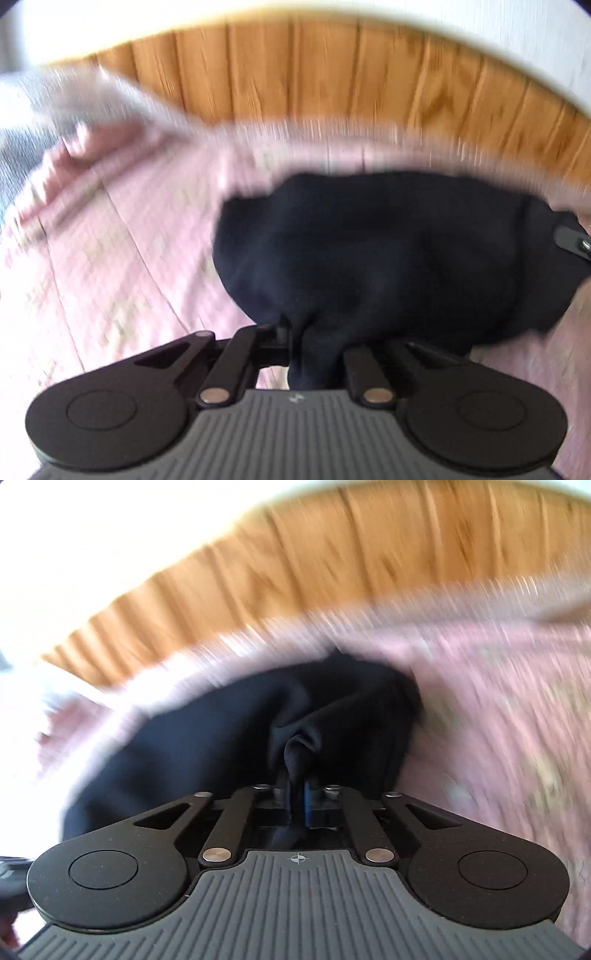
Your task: Fold clothes
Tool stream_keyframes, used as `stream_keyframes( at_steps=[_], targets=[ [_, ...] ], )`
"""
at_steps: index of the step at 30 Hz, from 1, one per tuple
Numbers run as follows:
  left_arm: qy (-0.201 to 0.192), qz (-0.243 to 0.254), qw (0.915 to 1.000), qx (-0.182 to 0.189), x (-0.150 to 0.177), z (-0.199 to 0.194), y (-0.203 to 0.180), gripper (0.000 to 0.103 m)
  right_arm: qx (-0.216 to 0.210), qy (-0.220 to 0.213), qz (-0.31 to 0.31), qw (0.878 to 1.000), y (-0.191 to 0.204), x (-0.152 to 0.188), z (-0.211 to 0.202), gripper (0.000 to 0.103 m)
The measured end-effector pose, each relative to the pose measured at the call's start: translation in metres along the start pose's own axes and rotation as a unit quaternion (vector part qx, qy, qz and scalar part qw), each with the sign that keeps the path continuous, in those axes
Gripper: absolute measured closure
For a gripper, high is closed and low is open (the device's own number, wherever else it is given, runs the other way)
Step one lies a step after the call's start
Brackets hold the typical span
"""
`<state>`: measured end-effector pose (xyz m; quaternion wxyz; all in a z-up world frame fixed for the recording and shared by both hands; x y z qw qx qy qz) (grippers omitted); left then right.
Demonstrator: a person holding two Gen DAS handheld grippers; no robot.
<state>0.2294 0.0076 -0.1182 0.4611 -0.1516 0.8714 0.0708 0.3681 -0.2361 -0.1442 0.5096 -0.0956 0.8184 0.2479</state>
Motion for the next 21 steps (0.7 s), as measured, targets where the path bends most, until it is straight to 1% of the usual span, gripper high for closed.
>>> stream_keyframes(
  at_steps=[1, 3, 5, 6, 7, 8, 9, 10, 11, 12, 13, 14, 15, 16, 17, 18, 19, 20, 21],
  targets=[
    [-0.034, -0.010, 0.9994, 0.007, -0.021, -0.018, 0.009, 0.098, -0.021, -0.033, 0.004, 0.999, 0.007, -0.020, -0.019, 0.102],
    [-0.094, -0.025, 0.9950, 0.022, -0.060, -0.060, 0.022, 0.099, -0.059, -0.097, 0.030, 0.993, 0.015, -0.064, -0.061, 0.102],
    [-0.153, -0.040, 0.9866, 0.038, -0.100, -0.102, 0.035, 0.099, -0.083, -0.162, 0.035, 0.983, 0.023, -0.103, -0.108, 0.102],
    [-0.186, -0.044, 0.9804, 0.045, -0.114, -0.124, 0.037, 0.098, -0.094, -0.196, 0.033, 0.975, 0.027, -0.121, -0.132, 0.102],
    [-0.221, -0.035, 0.9734, 0.049, -0.125, -0.143, 0.034, 0.098, -0.105, -0.230, 0.030, 0.967, 0.032, -0.139, -0.156, 0.102],
    [-0.238, -0.016, 0.9700, 0.047, -0.129, -0.150, 0.027, 0.098, -0.104, -0.250, 0.021, 0.963, 0.035, -0.149, -0.171, 0.102],
    [-0.253, 0.003, 0.9663, 0.044, -0.133, -0.156, 0.020, 0.098, -0.089, -0.254, 0.003, 0.963, 0.035, -0.150, -0.176, 0.102],
    [-0.208, 0.007, 0.9765, 0.056, -0.112, -0.139, 0.014, 0.098, -0.067, -0.241, -0.009, 0.968, 0.030, -0.142, -0.170, 0.102],
    [-0.157, 0.010, 0.9851, 0.068, -0.090, -0.121, 0.008, 0.095, -0.037, -0.208, -0.014, 0.977, 0.019, -0.124, -0.152, 0.102],
    [-0.106, 0.013, 0.9910, 0.080, -0.067, -0.103, 0.002, 0.094, -0.006, -0.174, -0.019, 0.985, 0.008, -0.107, -0.135, 0.102],
    [-0.055, 0.016, 0.9941, 0.092, -0.045, -0.085, -0.004, 0.092, 0.021, -0.139, -0.015, 0.990, -0.005, -0.087, -0.124, 0.102],
    [-0.004, 0.019, 0.9944, 0.104, -0.022, -0.068, -0.010, 0.092, 0.044, -0.104, -0.001, 0.994, -0.018, -0.064, -0.120, 0.102],
    [0.048, 0.022, 0.9919, 0.116, 0.000, -0.050, -0.016, 0.092, 0.068, -0.069, 0.014, 0.995, -0.032, -0.041, -0.117, 0.102],
    [0.099, 0.025, 0.9867, 0.127, 0.022, -0.033, -0.022, 0.092, 0.091, -0.034, 0.028, 0.995, -0.046, -0.019, -0.114, 0.102],
    [0.114, 0.027, 0.9845, 0.130, 0.043, -0.035, -0.019, 0.088, 0.115, 0.002, 0.043, 0.992, -0.059, 0.004, -0.111, 0.102],
    [0.123, 0.023, 0.9845, 0.123, 0.057, -0.041, -0.012, 0.087, 0.137, 0.037, 0.057, 0.988, -0.072, 0.027, -0.108, 0.102],
    [0.131, 0.019, 0.9844, 0.116, 0.070, -0.046, -0.005, 0.074, 0.151, 0.059, 0.061, 0.985, -0.079, 0.043, -0.111, 0.101],
    [0.139, 0.014, 0.9842, 0.109, 0.084, -0.052, 0.003, 0.064, 0.153, 0.067, 0.054, 0.984, -0.078, 0.051, -0.121, 0.100],
    [0.147, 0.010, 0.9838, 0.102, 0.098, -0.058, 0.010, 0.063, 0.155, 0.075, 0.050, 0.984, -0.080, 0.060, -0.131, 0.100]
  ],
)
Point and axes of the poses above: each gripper's, at about its wrist camera, not at the fingertips, and z roughly the way its jaws point, y to its left, x to its underside, the point moved 2 cm from there along z, roughly the way its jaws point, and after that the axes turned 15 degrees about -y, right-handed, at the moved point
